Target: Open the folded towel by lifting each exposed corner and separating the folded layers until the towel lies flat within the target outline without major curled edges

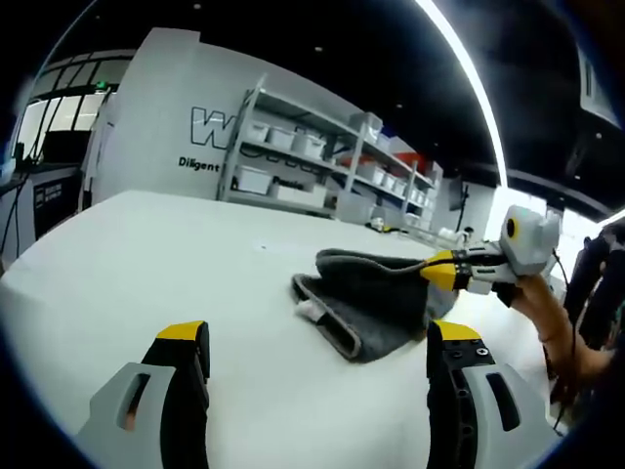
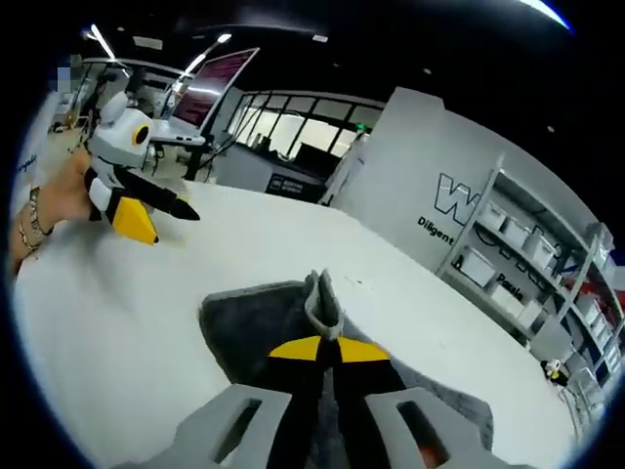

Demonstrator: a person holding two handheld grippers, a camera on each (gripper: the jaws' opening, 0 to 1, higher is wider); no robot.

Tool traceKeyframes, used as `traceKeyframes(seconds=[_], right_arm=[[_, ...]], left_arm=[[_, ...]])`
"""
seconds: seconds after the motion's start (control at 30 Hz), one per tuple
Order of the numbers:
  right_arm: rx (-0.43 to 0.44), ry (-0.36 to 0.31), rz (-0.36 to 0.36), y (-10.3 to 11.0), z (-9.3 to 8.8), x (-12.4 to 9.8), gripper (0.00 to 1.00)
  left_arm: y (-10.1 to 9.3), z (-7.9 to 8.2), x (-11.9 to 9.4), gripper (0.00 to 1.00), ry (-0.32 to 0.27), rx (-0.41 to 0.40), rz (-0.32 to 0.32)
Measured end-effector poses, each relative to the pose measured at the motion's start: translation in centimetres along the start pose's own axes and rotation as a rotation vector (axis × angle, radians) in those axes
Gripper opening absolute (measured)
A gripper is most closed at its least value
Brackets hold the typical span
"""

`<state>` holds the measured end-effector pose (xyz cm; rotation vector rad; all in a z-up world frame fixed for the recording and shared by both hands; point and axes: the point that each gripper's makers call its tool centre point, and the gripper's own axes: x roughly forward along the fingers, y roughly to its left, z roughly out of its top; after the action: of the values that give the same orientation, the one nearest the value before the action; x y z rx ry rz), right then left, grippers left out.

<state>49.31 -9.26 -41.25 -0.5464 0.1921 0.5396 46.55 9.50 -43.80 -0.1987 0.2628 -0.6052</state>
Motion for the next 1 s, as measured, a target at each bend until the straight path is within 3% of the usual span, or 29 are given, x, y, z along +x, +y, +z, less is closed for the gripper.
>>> traceKeyframes(seconds=[0.23,0.6,1.0], right_arm=[[-0.078,0.064,-0.096,-3.8,-2.2,-1.9,0.0],[-0.091,0.158,-0.221,-10.8,-6.0,-4.5,0.0],[-0.008,0.239,-0.343,-18.2,-10.5,-7.6,0.0]], left_arm=[[0.3,0.2,0.2,0.9,0.002,-0.001,0.005],[1.2,0.6,0.8,0.9,0.012,-0.004,0.004],[0.7,0.3,0.6,0.89,0.018,0.012,0.009]])
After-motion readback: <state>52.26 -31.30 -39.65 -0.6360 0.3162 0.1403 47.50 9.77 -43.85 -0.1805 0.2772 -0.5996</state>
